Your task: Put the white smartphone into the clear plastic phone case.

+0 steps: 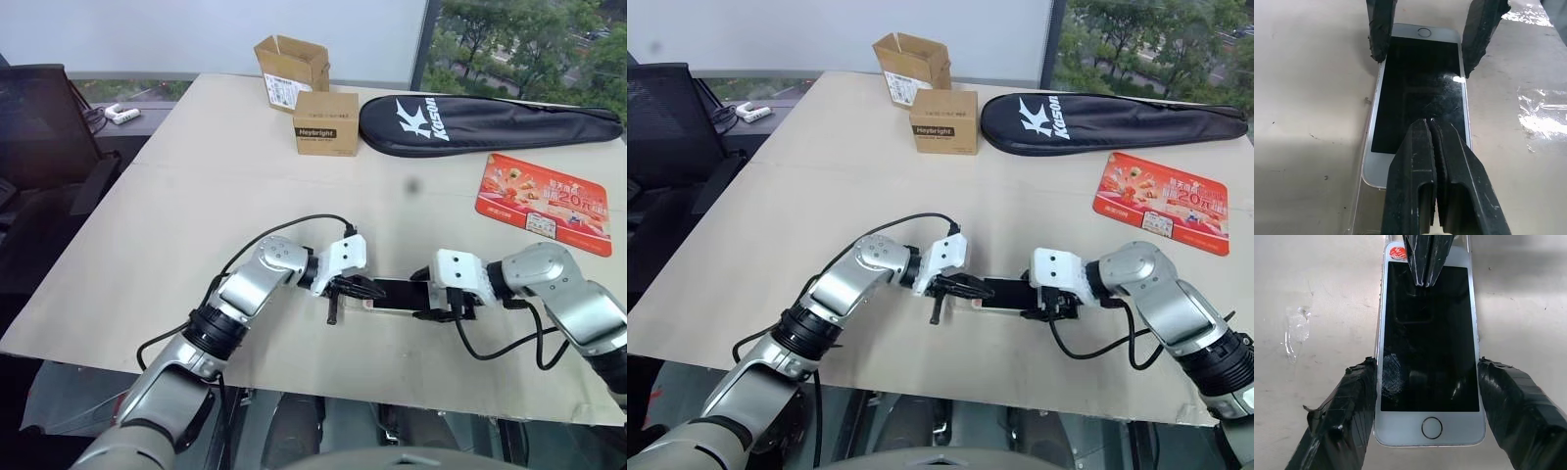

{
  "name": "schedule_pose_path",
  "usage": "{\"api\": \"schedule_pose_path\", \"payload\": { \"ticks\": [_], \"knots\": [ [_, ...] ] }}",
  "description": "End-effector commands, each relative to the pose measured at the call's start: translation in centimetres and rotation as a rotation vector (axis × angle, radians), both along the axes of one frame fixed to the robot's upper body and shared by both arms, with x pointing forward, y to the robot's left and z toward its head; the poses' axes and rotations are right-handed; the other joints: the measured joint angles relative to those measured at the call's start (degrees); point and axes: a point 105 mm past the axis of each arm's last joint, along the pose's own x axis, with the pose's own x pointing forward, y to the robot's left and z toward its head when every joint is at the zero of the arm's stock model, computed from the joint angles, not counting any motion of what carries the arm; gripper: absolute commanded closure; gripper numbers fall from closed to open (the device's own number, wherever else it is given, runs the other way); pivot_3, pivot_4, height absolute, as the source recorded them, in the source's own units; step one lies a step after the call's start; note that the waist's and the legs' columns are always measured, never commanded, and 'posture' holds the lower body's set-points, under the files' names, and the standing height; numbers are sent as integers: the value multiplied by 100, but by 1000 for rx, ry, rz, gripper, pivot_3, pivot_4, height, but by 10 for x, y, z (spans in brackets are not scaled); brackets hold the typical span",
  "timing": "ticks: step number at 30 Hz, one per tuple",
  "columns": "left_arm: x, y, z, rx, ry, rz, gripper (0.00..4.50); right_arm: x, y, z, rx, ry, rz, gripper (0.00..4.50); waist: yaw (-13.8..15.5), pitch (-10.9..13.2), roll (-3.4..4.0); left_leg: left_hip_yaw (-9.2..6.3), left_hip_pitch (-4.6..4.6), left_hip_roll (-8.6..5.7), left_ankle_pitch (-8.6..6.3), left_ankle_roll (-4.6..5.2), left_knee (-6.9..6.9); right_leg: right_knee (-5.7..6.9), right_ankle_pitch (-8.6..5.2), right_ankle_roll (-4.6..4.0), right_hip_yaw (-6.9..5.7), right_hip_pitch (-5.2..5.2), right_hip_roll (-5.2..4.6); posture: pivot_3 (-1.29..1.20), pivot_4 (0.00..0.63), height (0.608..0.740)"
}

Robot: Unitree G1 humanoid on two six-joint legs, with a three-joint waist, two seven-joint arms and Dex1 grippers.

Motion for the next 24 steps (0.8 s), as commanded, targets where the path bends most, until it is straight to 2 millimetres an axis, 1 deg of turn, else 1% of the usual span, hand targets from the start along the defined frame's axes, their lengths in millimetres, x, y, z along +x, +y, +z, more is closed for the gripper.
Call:
{"api": "schedule_pose_path", "payload": {
  "ticks": [1,5,7,11,19,20,22,24],
  "knots": [
    [-5,13,-32,104,76,38,4387,-3,3,0,-19,2,1,1699,-1,-3,1,-1,2,0,0,0,0,0,0,0,-2,2,0,0,150,732],
    [-8,15,-42,125,98,42,4387,-2,8,0,-24,2,-27,1699,-6,-28,1,-9,5,1,0,0,0,0,0,-1,-3,6,0,0,150,732],
    [-8,15,-44,128,106,46,4387,-3,7,-2,-41,8,-24,1699,-6,-48,2,-12,9,1,0,0,0,0,-1,-1,-5,9,0,0,150,732],
    [-8,16,-53,151,110,50,4387,0,5,-5,-71,9,-67,1699,-5,-82,1,-17,13,2,0,0,0,0,-1,-1,-6,11,-1,0,150,732],
    [-12,16,-61,155,142,54,4387,-8,9,-5,-128,-36,12,1699,-4,-147,-1,-19,15,-1,-1,0,0,-4,-1,-1,-6,10,-14,0,150,732],
    [-12,16,-61,154,145,56,4464,-10,11,-5,-129,-38,22,1967,-4,-149,-2,-22,16,0,-1,0,0,-4,-1,-1,-9,10,-15,0,150,732],
    [-13,16,-62,152,151,60,4500,-11,14,-4,-128,-38,29,2754,-3,-158,-2,-22,17,-1,-1,0,0,-4,-2,-1,-10,10,-20,0,150,732],
    [-13,16,-64,153,157,62,4500,-12,16,-3,-126,-39,28,3671,-3,-167,-3,-22,18,-1,-1,0,0,-4,-2,-1,-11,11,-23,0,150,732]
  ]
}}
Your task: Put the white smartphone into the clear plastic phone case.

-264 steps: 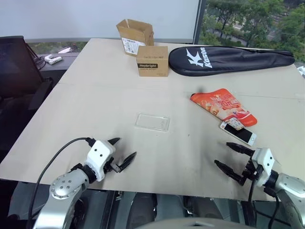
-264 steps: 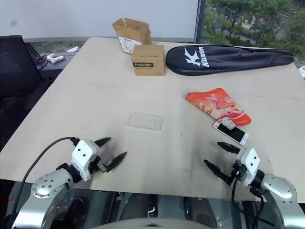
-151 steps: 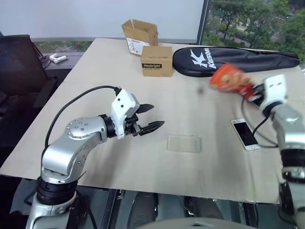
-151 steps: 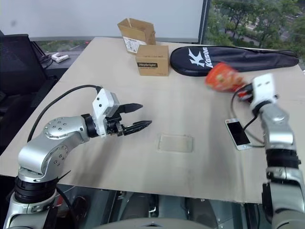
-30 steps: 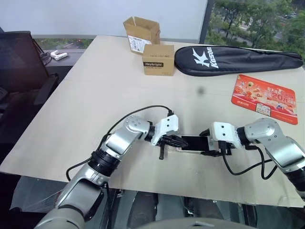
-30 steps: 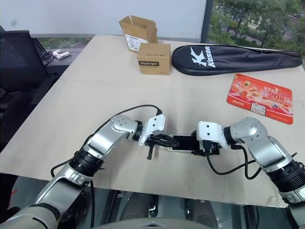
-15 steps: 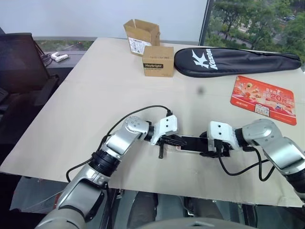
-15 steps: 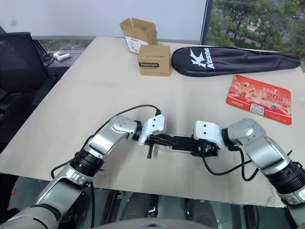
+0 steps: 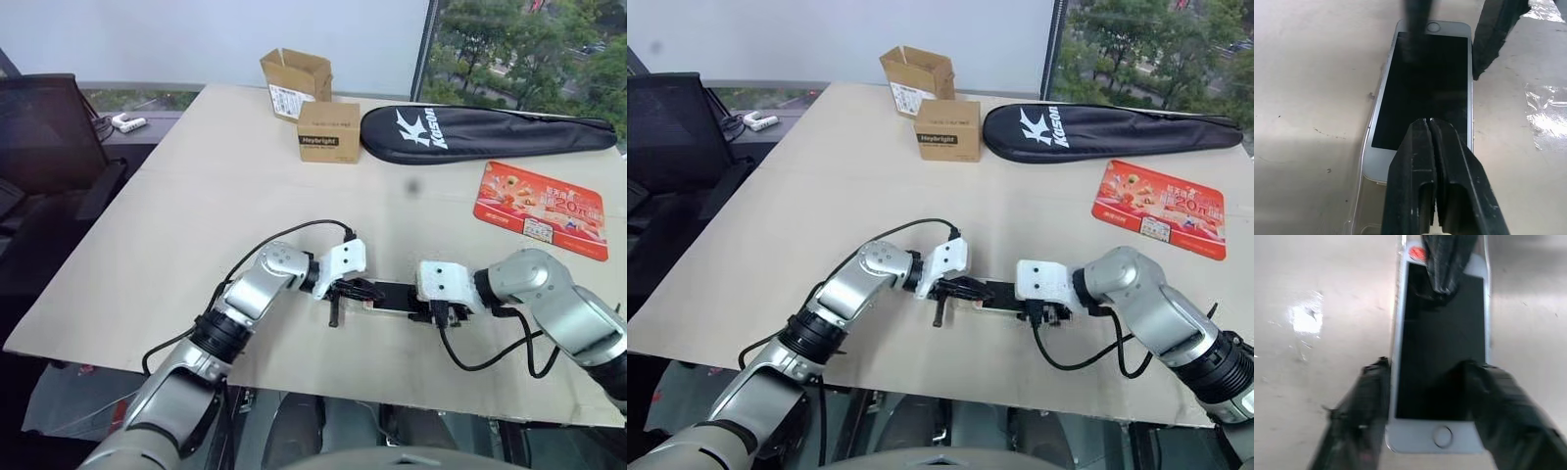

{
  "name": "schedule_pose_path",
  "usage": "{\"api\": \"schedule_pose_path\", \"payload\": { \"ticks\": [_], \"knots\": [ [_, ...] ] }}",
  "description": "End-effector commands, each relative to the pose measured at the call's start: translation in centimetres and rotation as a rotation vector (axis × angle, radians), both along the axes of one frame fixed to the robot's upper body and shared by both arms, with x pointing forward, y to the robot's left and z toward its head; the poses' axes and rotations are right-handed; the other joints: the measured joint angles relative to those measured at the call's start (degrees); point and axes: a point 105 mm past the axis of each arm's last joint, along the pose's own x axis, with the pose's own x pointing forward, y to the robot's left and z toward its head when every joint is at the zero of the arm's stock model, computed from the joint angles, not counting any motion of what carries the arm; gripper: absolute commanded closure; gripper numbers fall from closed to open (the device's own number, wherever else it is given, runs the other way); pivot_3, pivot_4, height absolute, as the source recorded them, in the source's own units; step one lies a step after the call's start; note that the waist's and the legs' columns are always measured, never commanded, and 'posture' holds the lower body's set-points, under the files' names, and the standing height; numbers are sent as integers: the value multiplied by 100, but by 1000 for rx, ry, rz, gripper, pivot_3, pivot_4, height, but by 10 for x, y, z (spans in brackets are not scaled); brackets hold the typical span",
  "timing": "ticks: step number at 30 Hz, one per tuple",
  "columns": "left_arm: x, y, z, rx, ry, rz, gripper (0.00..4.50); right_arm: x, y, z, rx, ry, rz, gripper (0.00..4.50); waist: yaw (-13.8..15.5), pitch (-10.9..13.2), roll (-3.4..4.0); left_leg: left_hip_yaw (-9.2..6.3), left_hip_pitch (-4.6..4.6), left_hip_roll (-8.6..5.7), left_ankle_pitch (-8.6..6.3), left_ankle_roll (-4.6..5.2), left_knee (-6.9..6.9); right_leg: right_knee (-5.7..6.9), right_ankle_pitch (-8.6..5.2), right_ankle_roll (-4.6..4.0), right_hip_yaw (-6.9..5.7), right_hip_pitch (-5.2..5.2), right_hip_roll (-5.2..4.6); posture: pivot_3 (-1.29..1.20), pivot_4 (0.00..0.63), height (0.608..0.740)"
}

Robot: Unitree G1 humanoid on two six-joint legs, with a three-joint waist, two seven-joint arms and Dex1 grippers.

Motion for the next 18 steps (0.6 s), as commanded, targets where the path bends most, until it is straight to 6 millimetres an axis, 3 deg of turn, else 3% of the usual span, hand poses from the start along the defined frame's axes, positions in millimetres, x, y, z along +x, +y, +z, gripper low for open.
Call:
{"api": "schedule_pose_path", "payload": {
  "ticks": [1,2,8,12,15,18],
  "knots": [
    [-14,16,-50,155,136,34,4500,3,-1,1,-16,-17,-13,4188,0,-4,-1,0,0,0,0,0,0,0,0,0,-1,0,-2,0,150,732],
    [-15,16,-51,155,140,34,4500,3,-1,1,-17,-21,-16,4451,0,-5,-1,0,0,0,0,0,0,0,0,0,-1,0,-3,0,150,732],
    [-18,16,-56,159,155,31,4500,3,-5,11,16,-21,-45,4451,7,-9,1,-2,0,1,0,-1,0,-1,0,0,-6,0,-15,0,150,732],
    [-20,16,-59,166,159,22,4500,-7,13,29,182,20,-23,4451,11,-9,2,-6,-8,-2,-1,0,-1,-6,0,-1,-10,0,-22,0,150,732],
    [-20,15,-60,168,163,16,4500,-9,22,21,237,24,-31,4451,19,-10,-1,-13,-10,-5,-1,1,-3,-9,0,-1,-16,1,-22,0,150,732],
    [-21,14,-61,166,164,12,4500,-9,18,6,213,15,-32,4451,24,-9,1,-21,-15,-11,-1,1,-5,-12,-1,-1,-25,1,-30,0,150,732]
  ]
}}
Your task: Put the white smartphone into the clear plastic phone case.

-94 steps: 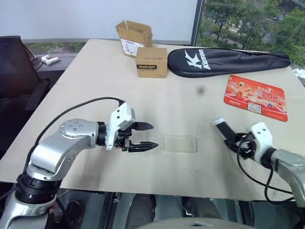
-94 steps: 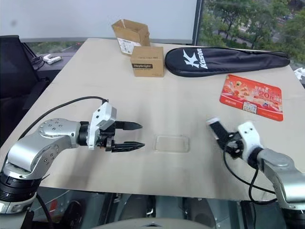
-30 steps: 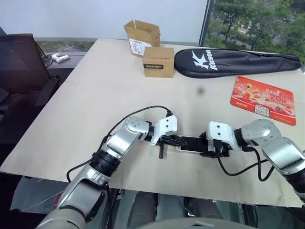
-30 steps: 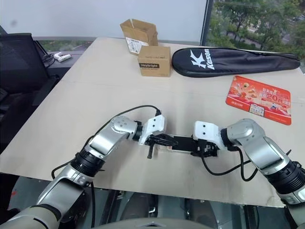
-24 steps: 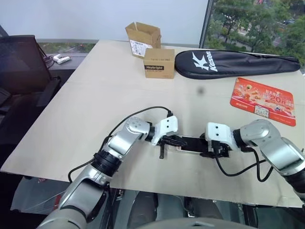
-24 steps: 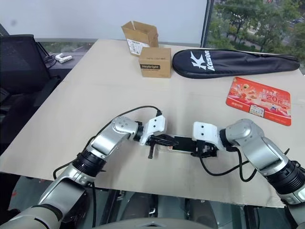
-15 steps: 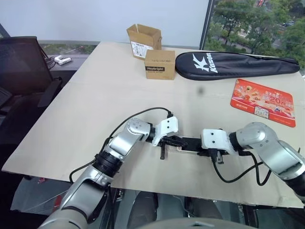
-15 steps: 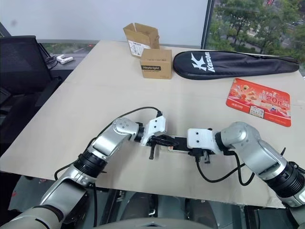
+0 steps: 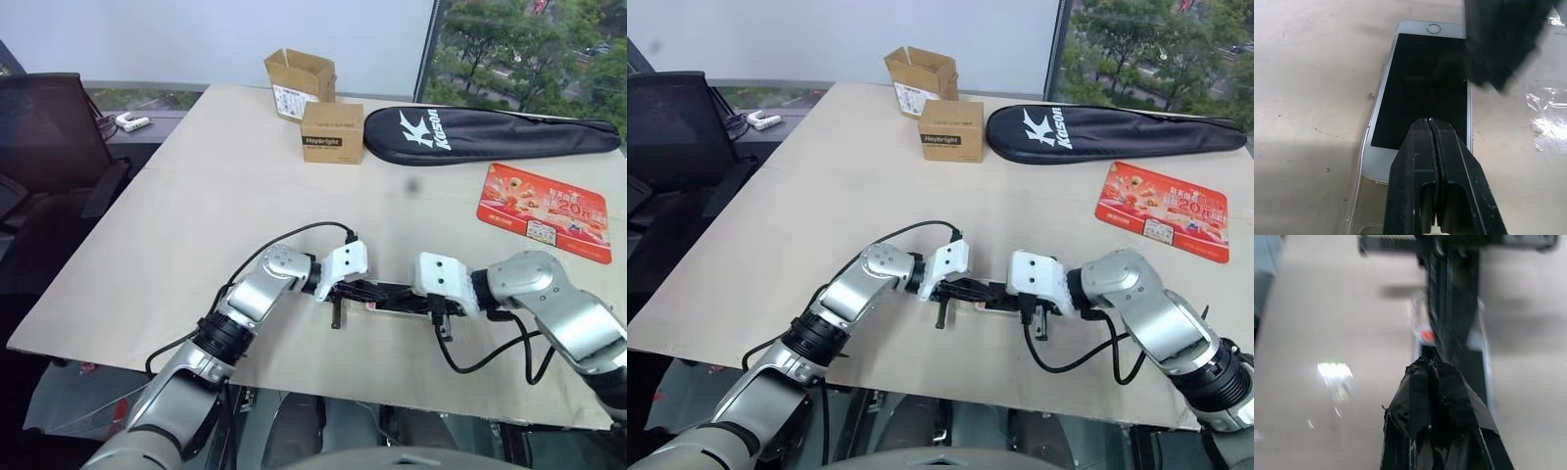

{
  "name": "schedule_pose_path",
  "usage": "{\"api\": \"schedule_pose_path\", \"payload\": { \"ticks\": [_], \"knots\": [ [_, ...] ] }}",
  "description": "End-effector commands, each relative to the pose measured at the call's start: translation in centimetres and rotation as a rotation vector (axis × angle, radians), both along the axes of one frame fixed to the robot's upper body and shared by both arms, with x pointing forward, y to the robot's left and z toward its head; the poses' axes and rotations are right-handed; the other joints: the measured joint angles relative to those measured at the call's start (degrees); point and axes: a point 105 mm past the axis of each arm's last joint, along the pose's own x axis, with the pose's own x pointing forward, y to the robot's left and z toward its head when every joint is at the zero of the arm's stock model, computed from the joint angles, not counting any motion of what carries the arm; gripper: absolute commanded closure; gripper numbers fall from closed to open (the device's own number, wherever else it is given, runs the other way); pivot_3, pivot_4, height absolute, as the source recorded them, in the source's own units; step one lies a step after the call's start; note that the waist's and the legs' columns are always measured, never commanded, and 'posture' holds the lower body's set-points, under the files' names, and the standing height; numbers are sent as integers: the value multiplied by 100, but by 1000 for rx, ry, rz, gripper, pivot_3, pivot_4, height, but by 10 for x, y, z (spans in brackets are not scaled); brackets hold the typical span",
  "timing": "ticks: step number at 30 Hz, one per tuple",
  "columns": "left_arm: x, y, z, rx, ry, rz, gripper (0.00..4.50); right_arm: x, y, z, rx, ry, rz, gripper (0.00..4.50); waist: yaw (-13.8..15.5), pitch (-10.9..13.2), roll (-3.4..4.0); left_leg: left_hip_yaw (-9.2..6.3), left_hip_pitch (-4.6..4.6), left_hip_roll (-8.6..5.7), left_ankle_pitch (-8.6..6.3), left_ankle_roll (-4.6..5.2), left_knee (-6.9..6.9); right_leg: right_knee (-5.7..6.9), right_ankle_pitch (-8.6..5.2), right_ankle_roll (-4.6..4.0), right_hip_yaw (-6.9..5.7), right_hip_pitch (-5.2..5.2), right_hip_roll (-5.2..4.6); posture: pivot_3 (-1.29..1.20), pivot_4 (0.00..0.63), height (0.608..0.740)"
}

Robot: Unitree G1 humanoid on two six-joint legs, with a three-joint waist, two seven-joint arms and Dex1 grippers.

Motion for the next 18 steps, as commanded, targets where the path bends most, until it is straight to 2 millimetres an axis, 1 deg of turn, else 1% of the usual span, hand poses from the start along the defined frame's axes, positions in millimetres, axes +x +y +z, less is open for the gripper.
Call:
{"api": "schedule_pose_path", "payload": {
  "ticks": [1,4,6,8,12,15,18],
  "knots": [
    [-18,18,-58,189,163,25,4500,-2,-4,-7,-12,-20,11,4451,-3,1,2,0,0,-7,0,0,0,-1,0,1,-1,0,-6,0,150,732],
    [-17,18,-59,189,163,27,4500,-6,-6,-15,-11,5,16,4451,-12,1,2,1,-1,-13,-2,4,0,-2,-1,1,0,1,-15,0,150,732],
    [-18,19,-59,190,163,26,4500,-1,-9,-19,-21,-17,-4,4451,-12,1,1,-1,0,-14,-2,4,0,-2,-1,2,-1,2,-15,0,150,732],
    [-18,19,-59,190,164,23,4500,8,-10,-20,-12,-47,-46,4451,-11,-1,0,-5,1,-14,-2,4,0,-2,-5,9,-4,3,-15,0,150,732],
    [-19,18,-59,189,165,20,4500,19,-7,-16,24,-71,-89,4451,-12,-2,2,-17,2,-14,-2,3,0,-1,-12,20,-11,5,-14,0,150,732],
    [-19,18,-59,188,166,19,4500,22,-4,-13,60,-59,-115,4451,-10,-5,5,-20,2,-13,-3,2,0,-1,-12,20,-12,6,-15,0,150,732],
    [-19,18,-60,189,166,18,4500,22,-7,-21,29,-39,-135,4451,-8,-6,6,-22,-2,-14,-3,3,0,-3,-1,2,-19,6,-21,0,150,732]
  ]
}}
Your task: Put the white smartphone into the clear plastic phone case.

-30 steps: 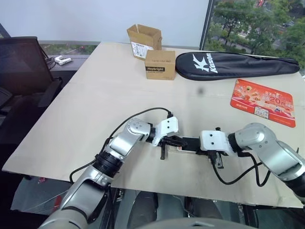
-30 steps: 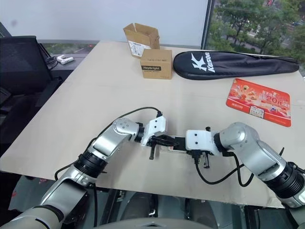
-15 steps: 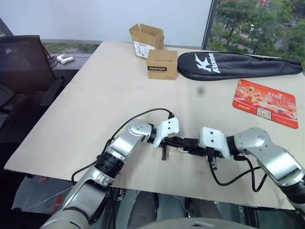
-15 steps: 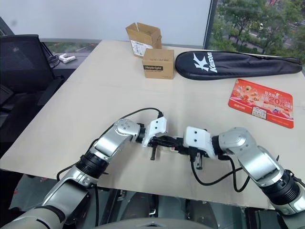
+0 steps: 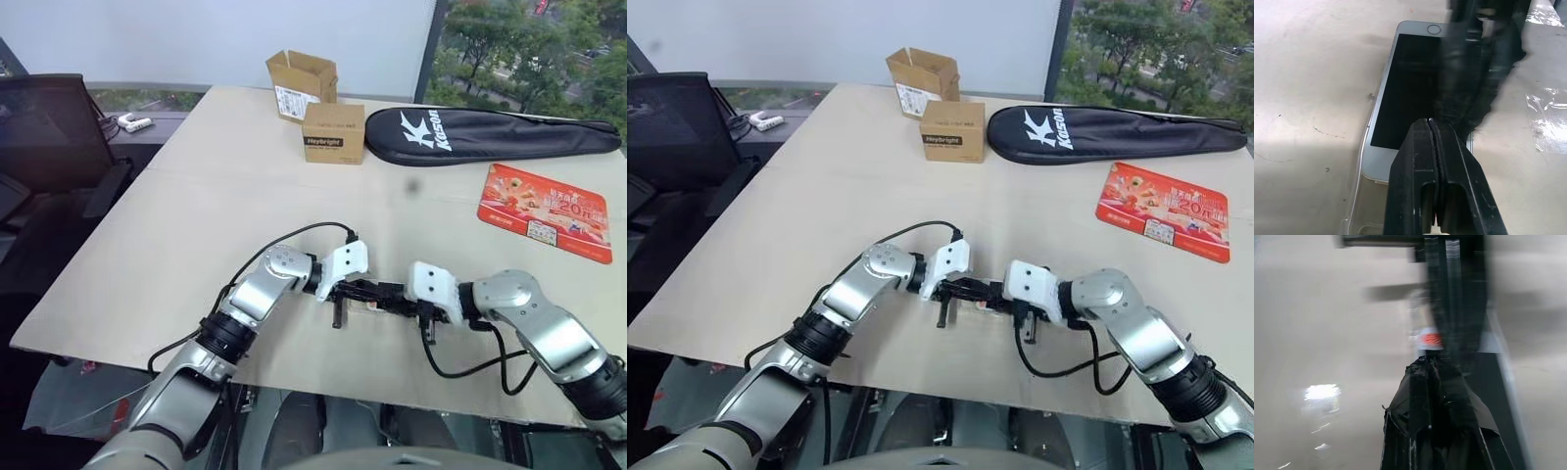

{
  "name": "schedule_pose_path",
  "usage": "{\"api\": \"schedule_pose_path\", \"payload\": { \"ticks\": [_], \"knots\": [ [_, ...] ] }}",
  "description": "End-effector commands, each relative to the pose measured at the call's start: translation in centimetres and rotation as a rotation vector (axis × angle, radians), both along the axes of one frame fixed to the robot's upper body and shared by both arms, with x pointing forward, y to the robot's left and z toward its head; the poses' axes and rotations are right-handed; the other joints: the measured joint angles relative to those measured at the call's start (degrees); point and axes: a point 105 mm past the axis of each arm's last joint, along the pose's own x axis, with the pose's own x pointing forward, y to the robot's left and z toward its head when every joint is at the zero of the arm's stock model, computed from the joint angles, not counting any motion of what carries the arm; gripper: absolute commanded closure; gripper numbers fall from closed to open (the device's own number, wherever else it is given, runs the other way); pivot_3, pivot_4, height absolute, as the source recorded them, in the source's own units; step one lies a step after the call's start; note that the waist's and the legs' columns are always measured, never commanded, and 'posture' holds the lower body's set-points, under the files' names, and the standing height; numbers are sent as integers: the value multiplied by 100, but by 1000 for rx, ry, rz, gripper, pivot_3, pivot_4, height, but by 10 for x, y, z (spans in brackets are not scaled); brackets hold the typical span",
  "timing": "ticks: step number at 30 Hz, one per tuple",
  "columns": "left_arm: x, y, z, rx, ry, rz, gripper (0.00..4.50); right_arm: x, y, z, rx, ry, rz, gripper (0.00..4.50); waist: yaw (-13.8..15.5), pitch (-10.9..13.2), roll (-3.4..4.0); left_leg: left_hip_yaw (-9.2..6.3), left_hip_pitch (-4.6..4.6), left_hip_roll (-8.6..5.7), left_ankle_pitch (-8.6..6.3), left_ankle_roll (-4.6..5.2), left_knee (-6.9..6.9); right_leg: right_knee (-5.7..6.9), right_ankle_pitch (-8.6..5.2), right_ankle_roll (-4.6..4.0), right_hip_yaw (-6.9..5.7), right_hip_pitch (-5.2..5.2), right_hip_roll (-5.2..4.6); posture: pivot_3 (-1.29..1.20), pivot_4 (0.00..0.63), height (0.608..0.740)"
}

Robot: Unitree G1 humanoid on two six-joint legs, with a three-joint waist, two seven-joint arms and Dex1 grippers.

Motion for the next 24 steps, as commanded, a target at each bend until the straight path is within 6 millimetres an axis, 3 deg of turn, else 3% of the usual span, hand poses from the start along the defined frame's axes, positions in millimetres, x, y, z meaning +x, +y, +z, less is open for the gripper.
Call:
{"api": "schedule_pose_path", "payload": {
  "ticks": [1,15,24],
  "knots": [
    [-20,19,-58,193,162,17,4500,9,-11,-2,-37,-10,-84,4451,-6,-1,2,1,0,0,0,0,-1,-2,0,0,1,0,0,0,150,732],
    [-15,21,-61,197,163,50,4500,8,-36,-51,-315,21,-147,4451,-11,-112,-4,-14,9,2,-15,-25,-10,-9,-14,22,-14,7,-26,0,150,732],
    [-8,25,-66,208,159,89,4500,1,-40,-74,-407,99,-158,4451,-3,-168,0,-14,97,-5,-18,-30,-89,-94,-16,25,-175,95,-178,0,150,732]
  ]
}}
